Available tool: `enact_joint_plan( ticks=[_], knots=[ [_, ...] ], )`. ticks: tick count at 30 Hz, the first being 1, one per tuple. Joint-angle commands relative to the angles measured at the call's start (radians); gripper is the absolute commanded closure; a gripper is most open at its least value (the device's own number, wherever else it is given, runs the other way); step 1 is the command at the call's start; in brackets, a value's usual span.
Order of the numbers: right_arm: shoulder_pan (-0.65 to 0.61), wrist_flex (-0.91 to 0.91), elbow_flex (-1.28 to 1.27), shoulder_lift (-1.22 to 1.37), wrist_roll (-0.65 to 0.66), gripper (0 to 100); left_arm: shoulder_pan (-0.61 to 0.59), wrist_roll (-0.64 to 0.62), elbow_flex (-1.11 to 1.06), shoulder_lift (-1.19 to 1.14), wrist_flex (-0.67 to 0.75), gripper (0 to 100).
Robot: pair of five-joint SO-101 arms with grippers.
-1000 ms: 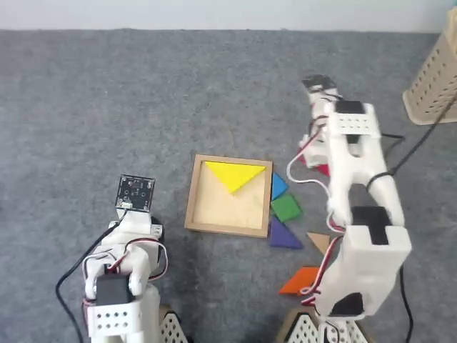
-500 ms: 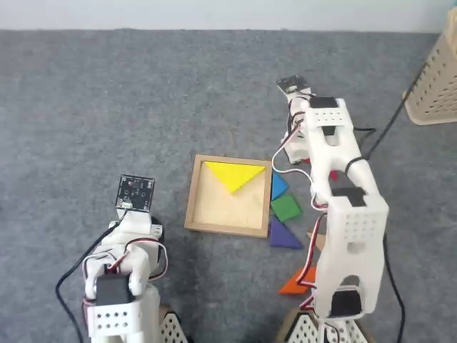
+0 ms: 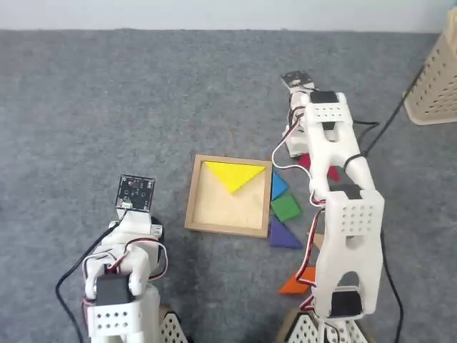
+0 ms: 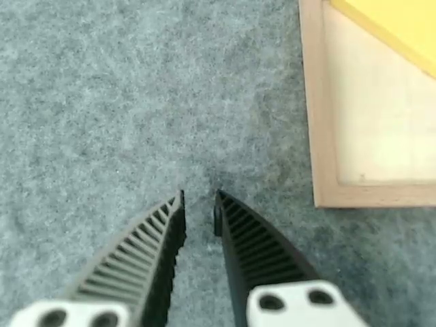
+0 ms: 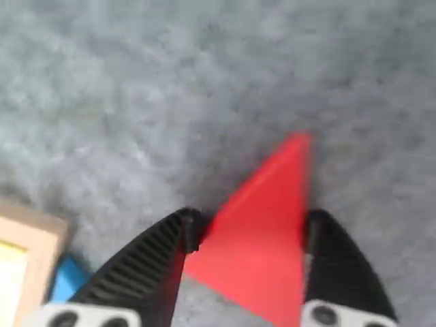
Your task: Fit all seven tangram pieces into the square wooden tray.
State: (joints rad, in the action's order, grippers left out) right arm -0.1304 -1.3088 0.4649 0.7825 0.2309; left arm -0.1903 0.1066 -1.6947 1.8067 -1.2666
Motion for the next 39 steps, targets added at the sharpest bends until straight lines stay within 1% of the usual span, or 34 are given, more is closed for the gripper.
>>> enact_joint_plan(
  ticks=[1,4,10,14,18,19,22,24,26,28,31,33,35,39],
  knots=[
    [0.01,-0.012,0.029,0.004,-0.014,81.0,0.002,-0.008,0.01,0.021,0.0,93],
    [0.008,-0.039,0.029,0.001,-0.015,81.1,0.002,-0.008,0.01,0.021,0.0,93],
    [0.004,-0.117,0.021,-0.104,-0.011,81.2,0.002,-0.008,0.01,0.021,0.0,93],
    [0.005,-0.153,0.003,-0.151,0.023,81.2,0.002,-0.008,0.01,0.021,0.0,93],
    [0.007,-0.125,-0.054,-0.206,0.032,86.6,0.002,-0.008,0.01,0.021,0.0,93],
    [0.007,-0.119,-0.069,-0.229,0.052,87.1,0.002,-0.008,0.01,0.021,0.0,93],
    [-0.002,-0.125,-0.133,-0.312,0.123,83.1,0.002,-0.008,0.01,0.021,0.0,93],
    [-0.005,-0.114,-0.201,-0.381,0.147,81.0,0.002,-0.008,0.01,0.021,0.0,93],
    [-0.007,-0.094,-0.282,-0.455,0.186,80.3,0.002,-0.008,0.01,0.021,0.0,93],
    [-0.007,-0.058,-0.379,-0.515,0.258,79.9,0.002,-0.008,0.01,0.021,0.0,93],
    [-0.019,0.035,-0.531,-0.55,0.341,73.8,0.002,-0.008,0.01,0.021,0.0,93],
    [-0.033,0.12,-0.608,-0.545,0.365,70.0,0.002,-0.008,0.01,0.021,0.0,93],
    [-0.056,0.18,-0.657,-0.533,0.388,69.1,0.002,-0.008,0.01,0.021,0.0,93],
    [-0.09,0.223,-0.667,-0.499,0.391,69.1,0.002,-0.008,0.01,0.021,0.0,93]
  ],
)
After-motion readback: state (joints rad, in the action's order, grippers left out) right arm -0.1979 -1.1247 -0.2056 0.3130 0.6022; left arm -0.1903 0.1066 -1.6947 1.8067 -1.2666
